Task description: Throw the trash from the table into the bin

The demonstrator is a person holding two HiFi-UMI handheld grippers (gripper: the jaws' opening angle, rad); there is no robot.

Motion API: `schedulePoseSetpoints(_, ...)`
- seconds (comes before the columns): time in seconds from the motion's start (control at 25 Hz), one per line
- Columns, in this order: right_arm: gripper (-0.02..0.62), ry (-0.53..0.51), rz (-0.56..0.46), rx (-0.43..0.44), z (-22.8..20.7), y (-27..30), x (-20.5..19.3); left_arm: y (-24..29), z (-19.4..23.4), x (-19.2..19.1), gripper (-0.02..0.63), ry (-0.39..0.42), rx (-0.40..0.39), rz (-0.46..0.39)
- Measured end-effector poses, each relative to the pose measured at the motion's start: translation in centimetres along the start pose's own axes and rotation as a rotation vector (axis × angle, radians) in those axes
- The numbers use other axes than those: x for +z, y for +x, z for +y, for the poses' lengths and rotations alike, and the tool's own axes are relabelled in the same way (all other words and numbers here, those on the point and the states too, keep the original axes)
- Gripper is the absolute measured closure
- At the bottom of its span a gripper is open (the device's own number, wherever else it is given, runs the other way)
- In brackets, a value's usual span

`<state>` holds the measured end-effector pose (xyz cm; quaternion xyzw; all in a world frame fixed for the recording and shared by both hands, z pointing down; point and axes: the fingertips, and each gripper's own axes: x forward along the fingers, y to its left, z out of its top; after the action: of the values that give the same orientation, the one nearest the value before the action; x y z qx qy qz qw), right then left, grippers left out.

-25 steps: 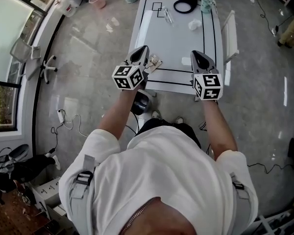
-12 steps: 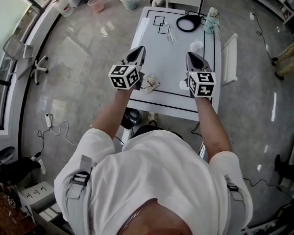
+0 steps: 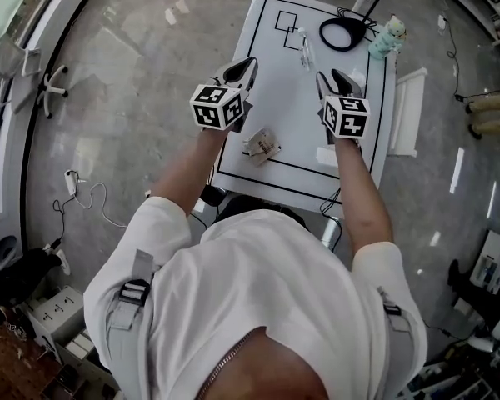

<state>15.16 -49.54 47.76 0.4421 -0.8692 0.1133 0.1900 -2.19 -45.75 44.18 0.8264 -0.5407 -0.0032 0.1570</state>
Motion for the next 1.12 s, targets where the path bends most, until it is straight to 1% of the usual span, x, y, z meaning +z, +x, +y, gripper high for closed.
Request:
schedulePoseSetpoints(0.16,0.369,0.006,0.107,-0.004,-0.4,4.4,-2.1,2.1,2.4,-1.2,0.595,-0.029,-0.012,0.028)
schedulePoseSetpoints(0.44,0.309,0.007,0.237,-0.019,-1.9,10.1,-4.2,4.8,5.3,-3.7,0.595,-0.074,-0.038,0.08)
schedulePoseSetpoints(0.68,0.282,0.007,0.347,-0.026,-3.2,14.8,-6.6,6.4,7.5,-5.4,0.595,-0.097,-0.043,0.112)
schedulePoseSetpoints(0.88,0.279,0.027,0.428,-0.034,-3.6,16.8,-9.0,6.8,8.7,-6.5,0.595,-0.112,-0.042,0.134)
schedulePoseSetpoints(1.04,0.281,0.022,0.474,-0.078,-4.5,17.8,-10.2,7.1,9.8,-6.8,0.595,-0.12,-0.031,0.137)
schedulePoseSetpoints(1.12,0.287,0.016,0.477,-0.095,-4.9,17.9,-10.4,7.2,10.2,-7.0,0.595,-0.123,-0.025,0.14)
